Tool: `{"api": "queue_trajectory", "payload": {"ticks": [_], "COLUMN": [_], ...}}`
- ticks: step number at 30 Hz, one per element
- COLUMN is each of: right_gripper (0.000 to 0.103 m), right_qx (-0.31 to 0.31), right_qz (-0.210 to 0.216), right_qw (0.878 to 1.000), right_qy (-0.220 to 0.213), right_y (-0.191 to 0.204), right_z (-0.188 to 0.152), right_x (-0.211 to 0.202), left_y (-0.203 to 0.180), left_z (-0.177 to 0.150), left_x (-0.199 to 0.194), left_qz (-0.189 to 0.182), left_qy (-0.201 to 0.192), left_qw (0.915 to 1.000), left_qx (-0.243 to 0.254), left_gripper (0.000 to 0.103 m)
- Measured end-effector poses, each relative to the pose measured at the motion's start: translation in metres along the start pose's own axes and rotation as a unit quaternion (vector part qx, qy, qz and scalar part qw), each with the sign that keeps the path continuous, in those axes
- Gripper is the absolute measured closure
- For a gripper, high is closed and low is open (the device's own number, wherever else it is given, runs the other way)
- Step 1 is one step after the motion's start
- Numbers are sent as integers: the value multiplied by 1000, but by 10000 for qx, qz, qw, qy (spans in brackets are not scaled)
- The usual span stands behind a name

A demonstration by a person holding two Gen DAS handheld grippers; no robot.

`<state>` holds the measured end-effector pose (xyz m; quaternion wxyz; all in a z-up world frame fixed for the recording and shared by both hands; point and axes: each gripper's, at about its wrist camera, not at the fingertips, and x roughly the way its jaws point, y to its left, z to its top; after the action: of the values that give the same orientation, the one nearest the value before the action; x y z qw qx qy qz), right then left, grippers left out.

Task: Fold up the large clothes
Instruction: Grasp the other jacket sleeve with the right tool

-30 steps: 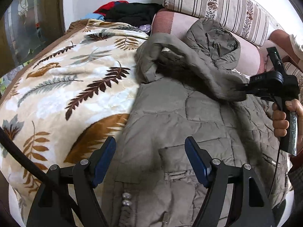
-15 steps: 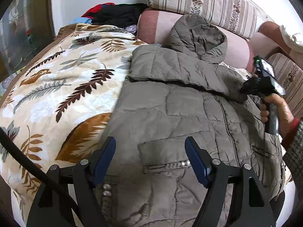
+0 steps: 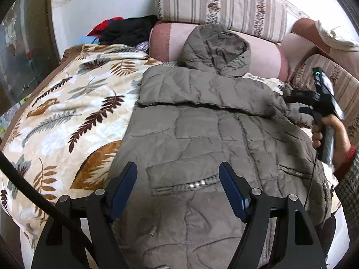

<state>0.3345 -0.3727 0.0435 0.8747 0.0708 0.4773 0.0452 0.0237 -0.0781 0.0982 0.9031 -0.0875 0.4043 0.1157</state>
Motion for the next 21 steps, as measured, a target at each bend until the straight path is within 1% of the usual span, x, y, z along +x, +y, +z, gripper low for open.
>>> {"api": "queue_trajectory", "payload": {"ticks": [1, 2, 3, 4, 5, 6, 7, 8, 10, 11, 13, 16, 21], "right_gripper": [25, 23, 21, 21, 21, 25, 33, 35, 37, 37, 37, 37, 37], "right_qx": [-53, -93, -147, -181, -147, -27, 116, 335, 660, 854, 1141, 1387, 1443], "right_qz": [-42, -130, -338, -461, -616, -783, -915, -1049, -1256, -1389, -1489, -1591, -1796], "right_qw": [9998, 9995, 9990, 9987, 9980, 9968, 9956, 9937, 9898, 9866, 9822, 9772, 9725], "right_qy": [-188, -289, -259, -144, 32, 131, 166, 192, 147, 59, -54, -213, -348], "right_y": [-12, -21, -36, -48, -69, -88, -106, -131, -168, -189, -219, -248, -271], "right_z": [-6, -11, -17, -20, -23, -25, -27, -27, -21, -17, -8, 11, 44], "right_x": [-14, -22, -27, -26, -22, -20, -19, -19, -19, -21, -23, -22, -5], "left_y": [-4, -7, -11, -14, -17, -20, -23, -27, -32, -33, -38, -45, -54], "left_z": [-2, -3, -5, -6, -8, -9, -11, -12, -12, -13, -12, -12, -13], "left_x": [-3, -5, -6, -7, -7, -7, -8, -9, -9, -8, -4, 6, 24], "left_qz": [-23, -41, -67, -97, -120, -133, -131, -113, -93, -89, -77, -18, 151], "left_qy": [-16, -12, 11, 46, 71, 94, 98, 97, 112, 128, 187, 317, 545], "left_qw": [10000, 10000, 9999, 9998, 9997, 9996, 9995, 9993, 9991, 9990, 9988, 9982, 9964], "left_qx": [49, 81, 119, 154, 186, 237, 280, 336, 405, 423, 455, 510, 629], "left_gripper": [29, 29, 29, 29, 29, 29, 29, 29, 29, 29, 29, 29, 29]}}
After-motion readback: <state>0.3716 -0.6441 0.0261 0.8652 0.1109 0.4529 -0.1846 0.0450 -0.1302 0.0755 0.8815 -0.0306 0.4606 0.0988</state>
